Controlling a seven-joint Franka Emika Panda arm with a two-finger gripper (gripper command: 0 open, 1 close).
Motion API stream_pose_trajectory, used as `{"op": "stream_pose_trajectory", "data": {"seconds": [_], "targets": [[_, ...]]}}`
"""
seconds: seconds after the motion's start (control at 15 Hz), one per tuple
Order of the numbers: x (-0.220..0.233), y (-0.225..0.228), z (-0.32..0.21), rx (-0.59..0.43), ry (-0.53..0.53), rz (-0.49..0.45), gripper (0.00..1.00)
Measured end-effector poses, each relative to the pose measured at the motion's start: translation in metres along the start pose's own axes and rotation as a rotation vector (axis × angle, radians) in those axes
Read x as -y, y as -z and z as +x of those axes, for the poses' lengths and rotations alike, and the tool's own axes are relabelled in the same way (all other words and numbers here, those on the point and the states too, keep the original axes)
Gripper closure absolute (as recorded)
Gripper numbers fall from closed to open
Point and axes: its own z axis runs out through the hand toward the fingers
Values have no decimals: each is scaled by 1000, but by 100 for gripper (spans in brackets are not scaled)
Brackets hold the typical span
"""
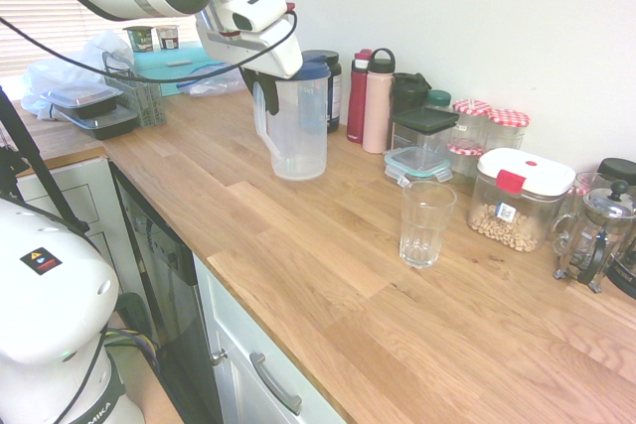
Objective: Pour me some water
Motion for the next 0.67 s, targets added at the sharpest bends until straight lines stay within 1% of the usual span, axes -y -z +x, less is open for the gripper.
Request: {"op": "stream_pose_trajectory", "data": {"seconds": [0.13,0.27,0.47,0.53,0.67], "targets": [[-47,24,14,21,19,0,100],[-97,49,23,66,32,5,100],[-174,80,23,110,81,23,100],[-197,89,25,105,102,32,100],[-239,92,40,87,143,45,100]]}}
